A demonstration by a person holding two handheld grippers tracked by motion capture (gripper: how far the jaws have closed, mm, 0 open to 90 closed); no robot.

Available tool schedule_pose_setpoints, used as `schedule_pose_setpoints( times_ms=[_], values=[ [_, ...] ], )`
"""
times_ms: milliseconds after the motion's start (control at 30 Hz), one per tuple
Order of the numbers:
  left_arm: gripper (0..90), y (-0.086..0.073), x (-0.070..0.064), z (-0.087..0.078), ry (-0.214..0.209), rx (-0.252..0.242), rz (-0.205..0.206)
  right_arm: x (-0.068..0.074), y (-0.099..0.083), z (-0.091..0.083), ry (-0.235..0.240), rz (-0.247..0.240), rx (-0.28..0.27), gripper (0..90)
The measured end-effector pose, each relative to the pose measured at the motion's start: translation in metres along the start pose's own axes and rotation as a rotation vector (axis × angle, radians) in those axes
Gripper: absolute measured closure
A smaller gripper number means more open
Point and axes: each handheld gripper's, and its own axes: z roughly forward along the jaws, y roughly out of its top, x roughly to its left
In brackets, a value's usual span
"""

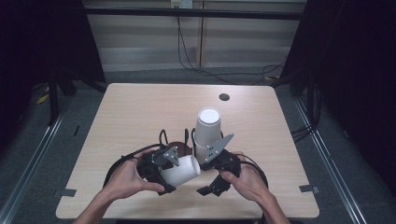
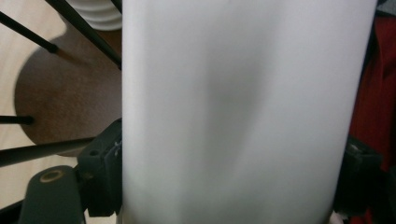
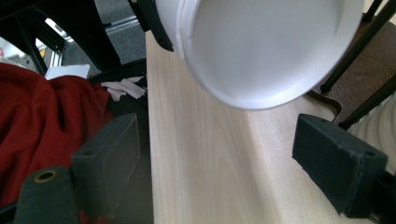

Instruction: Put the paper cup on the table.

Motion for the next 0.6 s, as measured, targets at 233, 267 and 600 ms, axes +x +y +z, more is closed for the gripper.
schedule_pose_setpoints(
  times_ms=[233, 267, 600],
  values=[
    [17.4, 0.0, -0.003, 0.0, -0.009, 0.022, -0.003, -0.006, 0.0, 0.004, 0.054, 0.009, 0.073, 20.4],
    [17.4, 0.001, -0.004, 0.002, -0.02, 0.037, 0.003, -0.006, -0.001, 0.004, 0.071, 0.012, 0.08, 20.5],
    [17.4, 0.004, -0.012, 0.017, -0.051, 0.092, 0.04, -0.004, 0.0, 0.014, 0.077, 0.031, 0.121, 15.0]
  ],
)
